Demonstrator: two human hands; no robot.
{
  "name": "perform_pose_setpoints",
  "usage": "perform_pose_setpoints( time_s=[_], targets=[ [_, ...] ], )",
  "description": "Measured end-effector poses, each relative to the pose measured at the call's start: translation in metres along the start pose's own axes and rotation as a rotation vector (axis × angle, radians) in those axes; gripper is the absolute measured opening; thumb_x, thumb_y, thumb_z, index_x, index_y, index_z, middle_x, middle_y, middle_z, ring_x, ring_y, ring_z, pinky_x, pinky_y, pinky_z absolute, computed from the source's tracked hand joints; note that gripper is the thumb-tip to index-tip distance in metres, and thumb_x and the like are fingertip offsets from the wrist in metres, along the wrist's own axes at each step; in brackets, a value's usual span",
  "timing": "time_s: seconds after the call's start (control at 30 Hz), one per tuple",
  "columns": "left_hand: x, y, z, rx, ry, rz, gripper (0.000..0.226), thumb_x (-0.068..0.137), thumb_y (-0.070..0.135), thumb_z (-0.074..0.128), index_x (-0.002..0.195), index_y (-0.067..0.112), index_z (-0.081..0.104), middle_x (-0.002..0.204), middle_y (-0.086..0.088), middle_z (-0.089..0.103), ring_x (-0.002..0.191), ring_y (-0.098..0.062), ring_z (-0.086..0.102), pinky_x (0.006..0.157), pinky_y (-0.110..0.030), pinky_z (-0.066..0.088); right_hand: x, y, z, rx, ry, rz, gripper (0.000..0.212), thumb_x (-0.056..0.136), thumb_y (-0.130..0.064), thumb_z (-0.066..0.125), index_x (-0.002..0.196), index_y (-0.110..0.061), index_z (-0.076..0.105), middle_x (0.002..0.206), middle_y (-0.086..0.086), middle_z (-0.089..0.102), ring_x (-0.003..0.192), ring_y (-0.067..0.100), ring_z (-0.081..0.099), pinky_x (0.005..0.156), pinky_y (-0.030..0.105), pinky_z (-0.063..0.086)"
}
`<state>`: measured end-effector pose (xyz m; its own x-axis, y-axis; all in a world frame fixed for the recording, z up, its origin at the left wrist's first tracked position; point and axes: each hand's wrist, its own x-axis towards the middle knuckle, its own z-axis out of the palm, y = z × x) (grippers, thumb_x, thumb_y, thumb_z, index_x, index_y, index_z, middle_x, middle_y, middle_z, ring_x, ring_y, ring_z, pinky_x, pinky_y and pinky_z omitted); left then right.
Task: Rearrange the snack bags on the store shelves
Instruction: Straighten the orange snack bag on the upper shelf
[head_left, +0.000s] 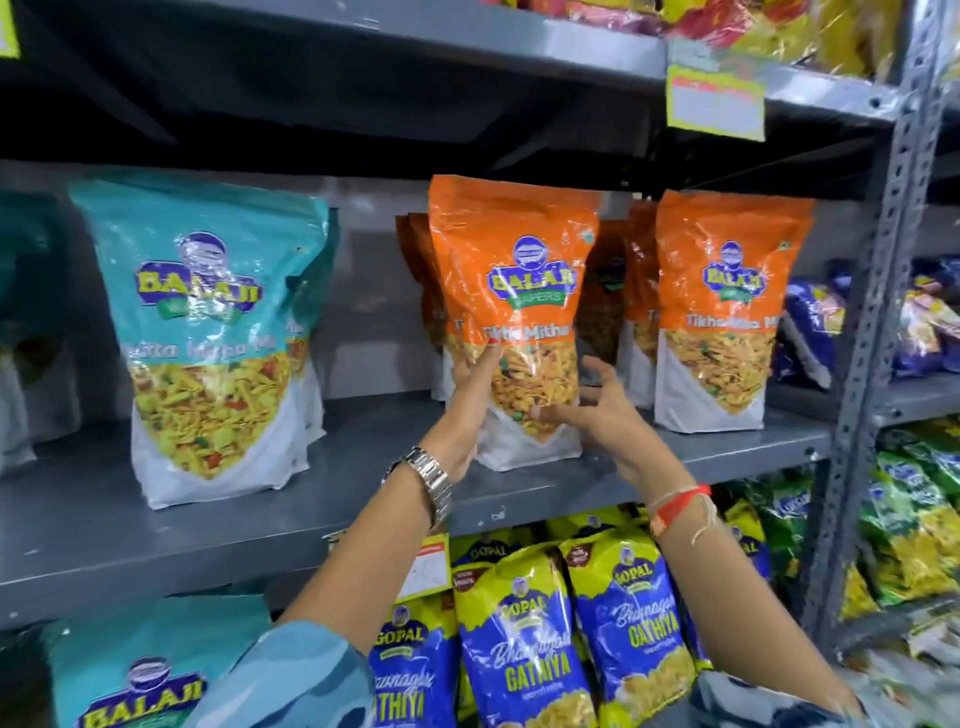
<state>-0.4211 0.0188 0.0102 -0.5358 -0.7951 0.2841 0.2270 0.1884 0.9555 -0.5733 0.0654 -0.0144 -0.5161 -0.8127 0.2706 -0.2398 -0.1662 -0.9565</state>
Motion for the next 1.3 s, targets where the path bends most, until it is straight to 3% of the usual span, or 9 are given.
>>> perform_pose_setpoints(
  time_s=[0.07,0.3,0.47,0.63,0.83,0.93,1.03,1.17,1.3],
  targets=[
    [0.006,-0.002,0.002,0.008,0.028,0.002,0.065,0.085,0.057,0.038,0.140,0.025,0.024,0.141,-0.002,0.043,0.129,-0.023,0.044,0.109,-0.049,0.034,0.003,0.000,0.002,-0.033,0.010,-0.014,0.123,0.040,-0.036,0.092,0.140,-0.022,0.023,0.123,0.010,0.058,0.113,0.026,0.057,0.095,0.042,0.048],
    [0.018,-0.005,0.000,0.012,0.026,-0.017,0.057,0.089,0.053,0.035,0.137,0.022,0.034,0.133,-0.004,0.053,0.108,-0.015,0.056,0.092,-0.036,0.047,0.009,0.002,0.002,-0.099,0.046,-0.114,0.099,0.051,-0.027,0.090,0.131,-0.021,0.033,0.119,0.009,0.053,0.114,0.027,0.053,0.096,0.043,0.048],
    [0.013,-0.008,0.015,0.235,0.380,0.081,0.075,0.087,0.050,0.041,0.145,0.016,0.009,0.156,-0.006,0.018,0.142,-0.025,0.023,0.115,-0.046,0.023,0.007,0.006,-0.007,-0.036,0.036,-0.116,0.098,0.057,-0.031,0.087,0.136,-0.020,0.029,0.124,0.008,0.050,0.115,0.024,0.051,0.091,0.036,0.046],
    [-0.005,-0.005,0.047,0.486,0.573,0.547,0.062,0.082,0.041,0.041,0.136,0.013,0.029,0.147,-0.011,0.030,0.137,-0.024,0.025,0.112,-0.048,0.026,0.006,0.012,-0.054,0.097,0.282,-0.199,0.067,0.072,-0.023,0.078,0.127,-0.018,0.042,0.112,0.006,0.054,0.102,0.023,0.056,0.085,0.041,0.050],
    [0.008,-0.011,0.105,0.567,0.379,0.764,0.044,0.084,0.029,0.043,0.124,0.011,0.043,0.121,-0.002,0.049,0.113,-0.017,0.044,0.096,-0.024,0.032,0.007,0.022,-0.131,-0.055,0.775,-0.208,0.044,0.073,-0.018,0.072,0.113,-0.018,0.055,0.117,0.010,0.064,0.099,0.027,0.062,0.077,0.037,0.047],
    [0.028,-0.022,0.130,0.542,0.180,0.672,0.044,0.088,0.029,0.044,0.129,0.011,0.040,0.128,-0.003,0.046,0.116,-0.016,0.044,0.097,-0.025,0.034,0.013,0.032,-0.160,-0.252,0.767,-0.143,0.063,0.071,-0.025,0.074,0.126,-0.015,0.045,0.130,0.016,0.051,0.118,0.033,0.050,0.086,0.040,0.041],
    [0.065,-0.033,0.153,0.374,0.015,0.325,0.055,0.085,0.039,0.044,0.121,-0.002,0.046,0.126,-0.020,0.053,0.117,-0.032,0.050,0.098,-0.042,0.038,0.019,0.034,-0.175,-0.304,0.614,-0.060,0.083,0.073,-0.031,0.075,0.139,-0.009,0.030,0.142,0.019,0.040,0.130,0.035,0.041,0.100,0.044,0.037],
    [0.086,-0.036,0.180,0.070,-0.106,-0.070,0.029,0.094,0.036,0.036,0.073,0.019,0.049,0.079,0.001,0.050,0.073,-0.011,0.048,0.066,-0.020,0.037,0.022,0.033,-0.180,-0.249,0.465,-0.044,0.080,0.079,-0.028,0.070,0.141,-0.007,0.024,0.144,0.018,0.041,0.129,0.034,0.043,0.097,0.040,0.038],
    [0.093,-0.055,0.194,0.019,-0.136,-0.149,0.057,0.090,0.050,0.033,0.129,0.012,0.048,0.133,-0.011,0.052,0.122,-0.029,0.050,0.105,-0.040,0.040,0.028,0.038,-0.187,-0.213,0.421,-0.014,0.077,0.082,-0.033,0.066,0.143,-0.008,0.025,0.148,0.015,0.038,0.133,0.034,0.039,0.108,0.046,0.035]
  ],
)
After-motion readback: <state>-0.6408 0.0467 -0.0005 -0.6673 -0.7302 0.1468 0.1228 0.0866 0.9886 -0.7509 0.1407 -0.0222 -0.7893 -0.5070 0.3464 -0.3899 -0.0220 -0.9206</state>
